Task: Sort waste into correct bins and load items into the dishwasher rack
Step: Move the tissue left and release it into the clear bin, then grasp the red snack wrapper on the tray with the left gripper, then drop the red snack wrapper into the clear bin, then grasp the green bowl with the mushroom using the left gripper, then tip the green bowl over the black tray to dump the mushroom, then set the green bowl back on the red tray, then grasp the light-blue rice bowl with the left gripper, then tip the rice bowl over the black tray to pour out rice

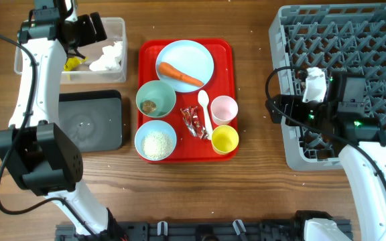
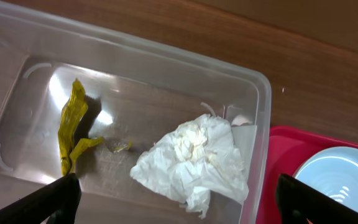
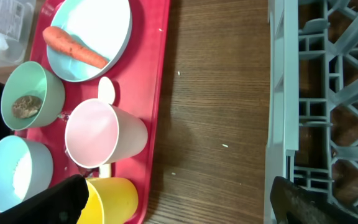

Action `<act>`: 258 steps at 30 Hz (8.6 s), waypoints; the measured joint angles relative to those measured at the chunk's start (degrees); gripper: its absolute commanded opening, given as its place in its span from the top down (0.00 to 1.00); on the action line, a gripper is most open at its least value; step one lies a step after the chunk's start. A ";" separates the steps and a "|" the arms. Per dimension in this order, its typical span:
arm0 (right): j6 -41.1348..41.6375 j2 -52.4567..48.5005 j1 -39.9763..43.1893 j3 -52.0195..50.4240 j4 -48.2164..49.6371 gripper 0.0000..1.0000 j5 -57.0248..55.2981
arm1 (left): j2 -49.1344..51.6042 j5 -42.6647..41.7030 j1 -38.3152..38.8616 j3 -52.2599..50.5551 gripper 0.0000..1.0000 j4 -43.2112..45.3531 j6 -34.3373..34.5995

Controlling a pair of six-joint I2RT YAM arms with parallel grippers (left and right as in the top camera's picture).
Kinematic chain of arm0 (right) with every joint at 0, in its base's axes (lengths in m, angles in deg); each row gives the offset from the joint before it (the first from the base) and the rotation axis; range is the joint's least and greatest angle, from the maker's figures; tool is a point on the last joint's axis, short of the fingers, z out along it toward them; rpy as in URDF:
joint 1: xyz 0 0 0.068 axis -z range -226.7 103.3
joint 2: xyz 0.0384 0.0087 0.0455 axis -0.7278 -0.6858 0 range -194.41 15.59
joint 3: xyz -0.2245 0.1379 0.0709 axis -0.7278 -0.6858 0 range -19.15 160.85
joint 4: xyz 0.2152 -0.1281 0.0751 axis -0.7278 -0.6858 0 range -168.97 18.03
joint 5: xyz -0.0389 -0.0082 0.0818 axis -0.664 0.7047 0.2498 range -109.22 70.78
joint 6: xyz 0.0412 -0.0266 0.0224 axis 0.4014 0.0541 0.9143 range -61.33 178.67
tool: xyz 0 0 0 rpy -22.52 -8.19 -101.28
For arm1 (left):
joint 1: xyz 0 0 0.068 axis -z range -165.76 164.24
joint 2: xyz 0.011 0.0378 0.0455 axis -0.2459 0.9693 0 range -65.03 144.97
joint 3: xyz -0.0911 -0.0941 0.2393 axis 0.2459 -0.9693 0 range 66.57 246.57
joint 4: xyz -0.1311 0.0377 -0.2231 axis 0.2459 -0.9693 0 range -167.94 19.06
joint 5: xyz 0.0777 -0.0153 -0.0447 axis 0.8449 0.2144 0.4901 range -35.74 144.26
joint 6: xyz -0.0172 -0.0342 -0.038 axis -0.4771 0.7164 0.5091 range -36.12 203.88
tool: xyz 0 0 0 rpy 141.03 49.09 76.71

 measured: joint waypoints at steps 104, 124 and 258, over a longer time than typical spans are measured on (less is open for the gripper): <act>0.24 -2.58 0.00 0.00 -1.49 0.03 0.00 | 5.29 0.92 29.27 -12.94 0.70 -11.21 7.34; 0.24 -2.58 0.00 0.00 -1.29 0.03 0.00 | 4.61 0.92 27.74 -4.48 0.96 -24.09 9.53; 1.09 -2.58 0.02 0.00 -1.53 0.01 -1.05 | -20.61 -22.67 -4.46 -24.52 0.96 -17.11 3.50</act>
